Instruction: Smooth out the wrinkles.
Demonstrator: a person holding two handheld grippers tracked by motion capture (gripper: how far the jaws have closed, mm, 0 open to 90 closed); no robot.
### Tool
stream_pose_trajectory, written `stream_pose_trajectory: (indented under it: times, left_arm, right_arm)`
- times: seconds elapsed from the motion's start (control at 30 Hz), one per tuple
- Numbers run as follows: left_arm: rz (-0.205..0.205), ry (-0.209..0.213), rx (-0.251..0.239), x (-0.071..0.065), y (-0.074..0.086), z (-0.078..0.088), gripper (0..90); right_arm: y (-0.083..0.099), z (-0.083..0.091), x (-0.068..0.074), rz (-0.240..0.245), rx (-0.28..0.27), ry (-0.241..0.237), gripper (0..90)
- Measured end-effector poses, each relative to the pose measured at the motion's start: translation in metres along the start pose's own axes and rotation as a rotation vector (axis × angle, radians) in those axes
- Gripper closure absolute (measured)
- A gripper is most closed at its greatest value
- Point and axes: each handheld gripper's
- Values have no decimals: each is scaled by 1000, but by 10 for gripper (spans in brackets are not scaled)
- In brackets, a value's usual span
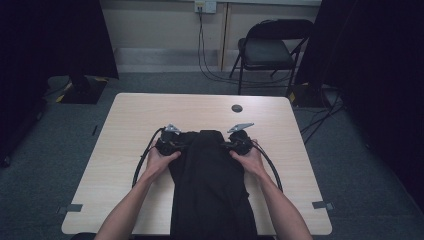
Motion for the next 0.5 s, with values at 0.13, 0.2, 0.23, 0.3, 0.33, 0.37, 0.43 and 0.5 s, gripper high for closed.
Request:
stream_pose_trajectory:
  times: [0.13,0.2,0.23,0.3,0.33,0.37,0.43,0.5]
  left_arm:
    - [4,-28,-41,3,-16,6,808]
    - [-1,-50,-82,3,-32,12,811]
    - [-8,-57,-100,3,-40,16,811]
    - [-22,-73,-142,4,-58,25,812]
    - [-39,-88,-156,4,-68,30,812]
    - [-57,-99,-171,3,-77,36,812]
    - [-77,-125,-237,2,-104,54,813]
    - [-92,-133,-253,1,-111,61,812]
  right_arm:
    - [-18,8,-6,-19,-51,23,854]
    - [-44,17,-11,-6,-87,54,855]
    - [-44,17,-11,-6,-87,54,855]
    - [-61,26,-13,4,-118,75,855]
    - [-70,30,-14,13,-125,86,855]
    - [-78,35,-15,23,-141,103,855]
    - [-102,54,-19,30,-204,140,855]
    - [-110,62,-21,28,-223,144,855]
Point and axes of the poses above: each handheld gripper's, and its own axes: z roughly backward along the jaws, y roughly out of its underside, x roughly to its left, and after that the axes turned 2 degrees about -y, right-handed
